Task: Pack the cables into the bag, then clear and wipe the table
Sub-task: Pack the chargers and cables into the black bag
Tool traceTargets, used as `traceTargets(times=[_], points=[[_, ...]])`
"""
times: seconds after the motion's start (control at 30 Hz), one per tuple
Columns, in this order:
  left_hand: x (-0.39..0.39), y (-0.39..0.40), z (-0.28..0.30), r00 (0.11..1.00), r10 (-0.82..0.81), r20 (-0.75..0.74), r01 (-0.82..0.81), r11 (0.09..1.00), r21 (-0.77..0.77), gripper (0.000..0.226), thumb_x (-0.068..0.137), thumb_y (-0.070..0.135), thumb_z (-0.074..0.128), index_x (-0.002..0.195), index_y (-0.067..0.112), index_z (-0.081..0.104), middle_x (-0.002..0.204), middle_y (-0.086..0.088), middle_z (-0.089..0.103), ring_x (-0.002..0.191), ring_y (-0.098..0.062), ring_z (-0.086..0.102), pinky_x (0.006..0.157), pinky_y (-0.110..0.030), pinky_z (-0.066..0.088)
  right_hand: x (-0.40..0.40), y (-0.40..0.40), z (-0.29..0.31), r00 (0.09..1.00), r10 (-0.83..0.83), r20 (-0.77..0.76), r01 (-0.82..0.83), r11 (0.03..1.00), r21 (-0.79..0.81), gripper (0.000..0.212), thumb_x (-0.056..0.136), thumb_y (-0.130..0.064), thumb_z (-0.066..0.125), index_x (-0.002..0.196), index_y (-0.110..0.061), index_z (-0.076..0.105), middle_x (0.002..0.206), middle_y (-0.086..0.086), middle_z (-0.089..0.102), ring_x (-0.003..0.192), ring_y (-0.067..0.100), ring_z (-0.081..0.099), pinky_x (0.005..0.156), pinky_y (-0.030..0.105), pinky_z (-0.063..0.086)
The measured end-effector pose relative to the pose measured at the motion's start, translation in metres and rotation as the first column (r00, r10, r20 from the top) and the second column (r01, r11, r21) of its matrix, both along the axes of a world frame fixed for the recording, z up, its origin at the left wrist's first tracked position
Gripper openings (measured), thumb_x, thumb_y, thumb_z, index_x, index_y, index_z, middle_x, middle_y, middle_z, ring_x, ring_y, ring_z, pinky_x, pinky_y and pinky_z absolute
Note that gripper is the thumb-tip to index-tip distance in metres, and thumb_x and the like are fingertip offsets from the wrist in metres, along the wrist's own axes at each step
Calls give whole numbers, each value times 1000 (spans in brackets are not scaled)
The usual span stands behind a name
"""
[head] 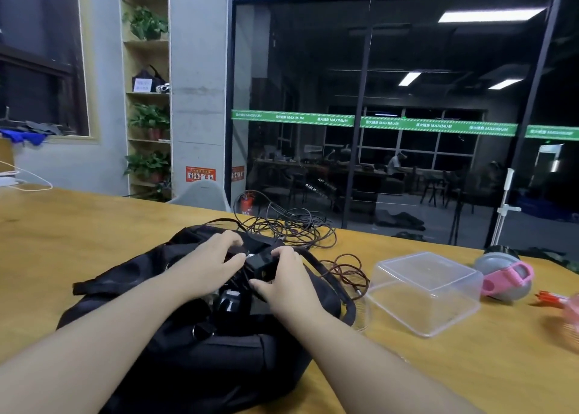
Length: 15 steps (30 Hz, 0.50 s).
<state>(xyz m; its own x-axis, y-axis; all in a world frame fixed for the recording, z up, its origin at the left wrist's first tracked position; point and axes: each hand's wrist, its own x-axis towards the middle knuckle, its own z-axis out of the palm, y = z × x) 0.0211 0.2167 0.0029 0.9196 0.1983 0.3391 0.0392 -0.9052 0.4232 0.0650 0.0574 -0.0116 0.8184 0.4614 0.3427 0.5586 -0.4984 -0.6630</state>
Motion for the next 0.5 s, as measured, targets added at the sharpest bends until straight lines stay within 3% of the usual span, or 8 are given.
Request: traceTargets(times=[0.1, 0.27, 0.33, 0.4, 0.47, 0.5], points=[[-4, 1, -2, 991, -98, -94, 111, 983, 144, 39, 97, 35, 36, 134, 49, 36, 142, 18, 37, 132, -7, 35, 109, -37, 32, 1, -1, -1, 998, 58, 23, -56, 995, -81, 58, 81, -27, 73, 128, -19, 41, 127, 2, 54, 117, 19, 51, 93, 30, 42], [-4, 1, 3, 968, -54, -247, 127, 948, 290, 38, 86, 70, 24, 123, 68, 33, 131, 23, 53, 118, -6, 48, 97, -35, 42, 7, -7, 2, 973, 187, 134, -155, 963, -221, 46, 80, -31, 72, 123, -20, 61, 120, 4, 63, 116, 20, 53, 92, 31, 43], [-3, 0, 1, 967, -47, -250, 133, 931, 340, 74, 59, 92, 2, 124, 69, 29, 131, 22, 53, 119, -10, 48, 95, -36, 41, 11, -14, 5, 962, 201, 184, -160, 964, -213, 39, 86, -28, 66, 123, -18, 64, 120, 3, 65, 117, 19, 53, 97, 33, 42], [-2, -3, -1, 970, -33, -240, 122, 922, 367, 103, 36, 97, -12, 127, 67, 26, 134, 19, 51, 123, -14, 45, 96, -37, 39, 15, -23, 9, 972, 85, 220, -63, 993, -103, 32, 96, -21, 53, 126, -16, 59, 126, 0, 61, 120, 15, 51, 100, 27, 38], [-2, -7, -3, 978, -32, -207, 109, 920, 376, 111, 32, 96, -16, 129, 65, 27, 132, 17, 53, 123, -14, 44, 98, -35, 36, 25, -32, 8, 983, -80, 163, 77, 997, 23, 30, 98, -11, 43, 123, -15, 60, 124, -1, 60, 116, 16, 53, 96, 24, 40], [-2, -8, -3, 982, -32, -187, 104, 916, 387, 112, 32, 95, -17, 130, 64, 27, 128, 16, 55, 121, -13, 44, 98, -34, 35, 30, -35, 8, 986, -126, 114, 128, 992, -11, 30, 97, -8, 42, 119, -15, 61, 122, 0, 61, 113, 18, 54, 95, 26, 42]])
